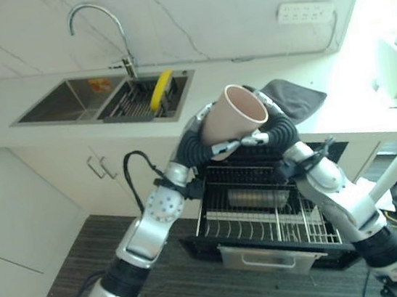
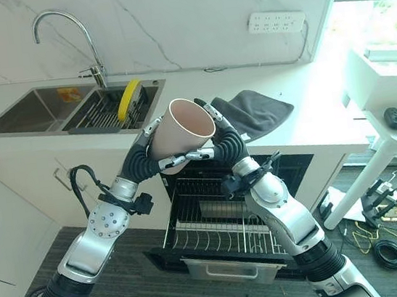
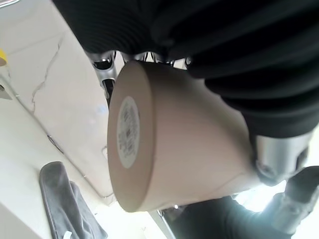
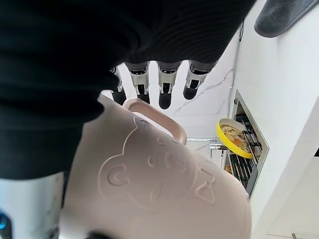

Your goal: Place the dishes in the dishwasher.

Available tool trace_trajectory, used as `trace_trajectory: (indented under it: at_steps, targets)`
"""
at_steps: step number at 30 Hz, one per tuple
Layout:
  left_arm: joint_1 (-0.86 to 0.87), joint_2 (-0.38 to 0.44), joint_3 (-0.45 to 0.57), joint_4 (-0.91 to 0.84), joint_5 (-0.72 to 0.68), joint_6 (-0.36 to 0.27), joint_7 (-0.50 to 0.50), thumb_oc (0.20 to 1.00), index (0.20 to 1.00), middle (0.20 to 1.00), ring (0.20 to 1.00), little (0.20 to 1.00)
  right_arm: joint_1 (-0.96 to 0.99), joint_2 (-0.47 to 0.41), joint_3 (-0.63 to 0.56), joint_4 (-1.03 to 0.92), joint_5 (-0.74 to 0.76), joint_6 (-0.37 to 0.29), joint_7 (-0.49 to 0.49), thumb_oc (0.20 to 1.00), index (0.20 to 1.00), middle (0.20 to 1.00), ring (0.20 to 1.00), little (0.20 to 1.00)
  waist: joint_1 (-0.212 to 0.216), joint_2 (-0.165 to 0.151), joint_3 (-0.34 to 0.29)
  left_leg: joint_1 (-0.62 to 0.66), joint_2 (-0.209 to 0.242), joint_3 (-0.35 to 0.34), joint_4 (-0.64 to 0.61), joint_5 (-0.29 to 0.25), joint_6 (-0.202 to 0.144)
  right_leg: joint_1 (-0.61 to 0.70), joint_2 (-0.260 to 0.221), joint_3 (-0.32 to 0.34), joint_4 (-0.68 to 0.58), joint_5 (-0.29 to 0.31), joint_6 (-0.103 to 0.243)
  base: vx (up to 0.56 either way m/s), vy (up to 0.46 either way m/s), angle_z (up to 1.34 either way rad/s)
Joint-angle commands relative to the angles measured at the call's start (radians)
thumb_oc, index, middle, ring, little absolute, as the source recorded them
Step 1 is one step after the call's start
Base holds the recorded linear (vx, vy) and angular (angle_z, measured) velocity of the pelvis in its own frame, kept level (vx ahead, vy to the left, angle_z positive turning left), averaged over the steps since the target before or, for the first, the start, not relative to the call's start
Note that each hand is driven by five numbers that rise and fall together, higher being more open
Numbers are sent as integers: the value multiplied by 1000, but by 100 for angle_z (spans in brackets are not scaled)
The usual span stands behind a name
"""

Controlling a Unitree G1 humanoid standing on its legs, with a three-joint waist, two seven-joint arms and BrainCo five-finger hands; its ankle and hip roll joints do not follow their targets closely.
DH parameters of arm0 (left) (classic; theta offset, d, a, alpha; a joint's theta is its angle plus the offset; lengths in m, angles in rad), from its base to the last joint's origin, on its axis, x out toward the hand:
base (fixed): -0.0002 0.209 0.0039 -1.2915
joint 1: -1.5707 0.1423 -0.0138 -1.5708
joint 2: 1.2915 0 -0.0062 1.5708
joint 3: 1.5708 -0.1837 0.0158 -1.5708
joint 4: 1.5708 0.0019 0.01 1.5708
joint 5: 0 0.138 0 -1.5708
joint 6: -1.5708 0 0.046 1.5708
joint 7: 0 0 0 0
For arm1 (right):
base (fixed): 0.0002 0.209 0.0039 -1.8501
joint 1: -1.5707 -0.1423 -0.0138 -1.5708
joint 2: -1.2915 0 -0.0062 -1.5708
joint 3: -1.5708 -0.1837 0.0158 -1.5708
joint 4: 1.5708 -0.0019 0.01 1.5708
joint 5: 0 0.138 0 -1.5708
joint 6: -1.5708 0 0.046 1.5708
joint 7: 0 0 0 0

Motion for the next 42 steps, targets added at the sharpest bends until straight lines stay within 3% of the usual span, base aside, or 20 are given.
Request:
trace_trajectory:
  at_steps: [1, 19, 20, 21, 23, 24, 42]
  targets:
    - [-99, 32, 22, -60, -28, -40, 16, 200, 200, 200, 200, 200, -142, 35, -25, -60, 21, -64, -11, 1000, 1000, 1000, 1000, 1000, 13, -30, 22, 114, 53, -21, 7, -172, -43, 11, -33, 50, 5, -56, 27, 0, 0, 0]
    - [-118, 23, 18, -52, -23, -27, 12, 200, 200, 200, 200, 200, -162, 47, -20, -67, 22, -55, -2, 1000, 1000, 1000, 1000, 1000, 14, -32, 22, 108, 54, -19, 7, -163, -42, 6, -34, 49, 2, -47, 24, -12, 1, 0]
    - [-122, 22, 19, -54, -25, -21, 9, 200, 200, 200, 200, 200, -163, 49, -18, -66, 21, -53, -3, 953, 953, 953, 953, 953, 14, -32, 22, 108, 54, -20, 7, -163, -42, 6, -34, 49, 2, -47, 24, 0, 0, 0]
    - [-125, 22, 20, -57, -28, -14, 7, 200, 200, 200, 200, 200, -165, 49, -15, -65, 22, -51, -4, 671, 671, 671, 671, 671, 14, -31, 21, 112, 55, -21, 7, -171, -44, 11, -34, 49, 2, -54, 26, 0, 0, 0]
    - [-127, 23, 23, -64, -31, -6, 3, 200, 200, 200, 200, 200, -165, 51, -16, -65, 16, -49, 2, 250, 250, 250, 250, 250, 15, -31, 21, 113, 55, -21, 7, -171, -43, 11, -34, 49, 2, -55, 26, 0, 0, 0]
    - [-125, 23, 23, -69, -30, -5, 2, 200, 200, 200, 200, 200, -164, 50, -15, -71, 15, -47, 4, 200, 200, 200, 200, 200, 15, -32, 24, 109, 55, -20, 7, -162, -42, 7, -34, 48, 3, -47, 24, 0, 0, 0]
    - [-132, 16, 14, -68, -26, 5, 9, 200, 200, 200, 200, 200, -172, 40, -8, -69, 3, -46, 37, 200, 200, 200, 200, 200, 14, -36, 27, 105, 54, -21, 7, -162, -42, 3, -35, 53, 3, -45, 25, -7, -1, 0]
